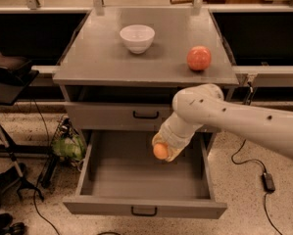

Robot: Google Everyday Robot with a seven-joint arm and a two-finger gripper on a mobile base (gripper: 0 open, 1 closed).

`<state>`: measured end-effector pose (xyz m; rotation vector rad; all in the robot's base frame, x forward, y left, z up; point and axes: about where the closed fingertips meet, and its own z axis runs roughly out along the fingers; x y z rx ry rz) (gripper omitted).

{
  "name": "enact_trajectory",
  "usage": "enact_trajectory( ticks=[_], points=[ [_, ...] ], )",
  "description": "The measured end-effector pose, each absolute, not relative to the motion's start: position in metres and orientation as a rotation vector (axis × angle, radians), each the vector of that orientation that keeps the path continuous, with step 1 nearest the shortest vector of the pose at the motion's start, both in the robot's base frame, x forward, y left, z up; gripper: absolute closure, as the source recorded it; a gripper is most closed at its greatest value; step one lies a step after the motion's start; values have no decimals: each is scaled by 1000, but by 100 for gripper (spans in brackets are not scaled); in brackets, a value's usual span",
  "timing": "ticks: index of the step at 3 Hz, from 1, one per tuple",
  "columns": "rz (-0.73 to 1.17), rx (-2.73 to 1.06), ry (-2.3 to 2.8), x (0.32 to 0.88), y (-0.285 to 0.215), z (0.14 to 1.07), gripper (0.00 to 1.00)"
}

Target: Pick orange from middle drawer and place on counter

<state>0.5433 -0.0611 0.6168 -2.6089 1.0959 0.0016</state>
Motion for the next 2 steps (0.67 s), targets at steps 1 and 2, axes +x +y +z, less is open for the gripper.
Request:
enact_trajectory(
  ticks=[1,2],
  points=[
    [-75,-2593,1070,560,-72,699,100],
    [-130,-2565,986,568,-76,787,100]
  ],
)
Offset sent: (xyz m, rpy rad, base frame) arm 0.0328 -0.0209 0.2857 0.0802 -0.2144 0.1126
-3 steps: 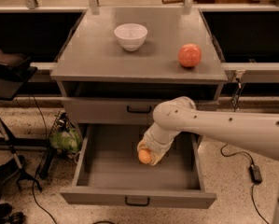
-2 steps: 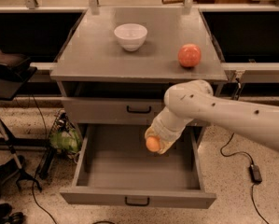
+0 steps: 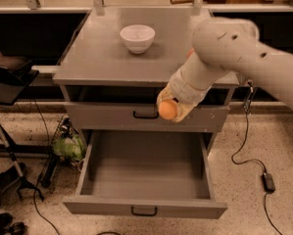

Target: Pick orange from middle drawer and place on counter

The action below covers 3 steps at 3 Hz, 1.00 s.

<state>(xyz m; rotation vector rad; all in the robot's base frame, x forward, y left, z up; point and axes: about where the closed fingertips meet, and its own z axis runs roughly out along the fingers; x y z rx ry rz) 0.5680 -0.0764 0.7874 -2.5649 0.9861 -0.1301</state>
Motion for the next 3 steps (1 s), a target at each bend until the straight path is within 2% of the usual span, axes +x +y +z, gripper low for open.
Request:
enact_trajectory(
  ticks=[1,2,3],
  points=[
    [-180,-2561,860,557,-54,856,100],
    [-192,-2544,758,558,-6,903,100],
    [-180,-2510,719,583,52,926,100]
  ],
)
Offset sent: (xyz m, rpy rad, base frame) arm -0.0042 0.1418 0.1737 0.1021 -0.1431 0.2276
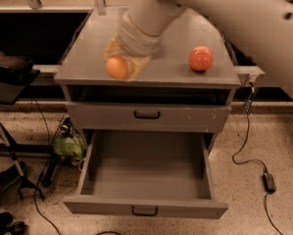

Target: Pick orange from middle drawer and place on counter

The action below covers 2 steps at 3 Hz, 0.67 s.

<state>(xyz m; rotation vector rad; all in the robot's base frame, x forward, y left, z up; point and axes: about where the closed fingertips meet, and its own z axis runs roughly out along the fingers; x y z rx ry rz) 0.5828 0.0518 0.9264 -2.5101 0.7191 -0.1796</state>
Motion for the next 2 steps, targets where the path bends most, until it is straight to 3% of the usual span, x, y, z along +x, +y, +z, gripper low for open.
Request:
enact_trajectory(
  ticks=[2],
  points=[
    [-78,-2371,838,645,137,925,100]
  ],
)
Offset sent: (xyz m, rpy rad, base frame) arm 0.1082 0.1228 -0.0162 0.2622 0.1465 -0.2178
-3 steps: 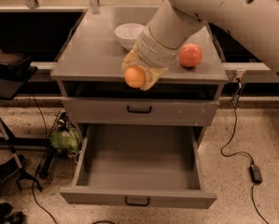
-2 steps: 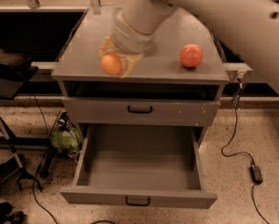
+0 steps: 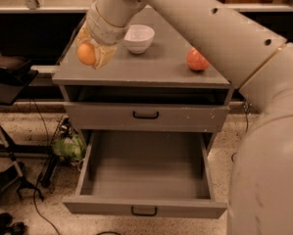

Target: Pick orange from middle drawer and place on counter

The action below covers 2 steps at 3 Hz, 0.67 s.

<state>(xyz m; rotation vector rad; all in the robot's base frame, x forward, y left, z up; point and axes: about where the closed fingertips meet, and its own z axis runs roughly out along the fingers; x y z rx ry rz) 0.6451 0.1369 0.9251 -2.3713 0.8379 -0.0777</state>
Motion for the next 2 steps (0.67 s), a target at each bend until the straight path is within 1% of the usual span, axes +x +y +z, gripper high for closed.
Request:
enact_trajectory(
  ticks=[2],
  points=[
    [30,-2168,1153,704,178,898,100]
  ],
)
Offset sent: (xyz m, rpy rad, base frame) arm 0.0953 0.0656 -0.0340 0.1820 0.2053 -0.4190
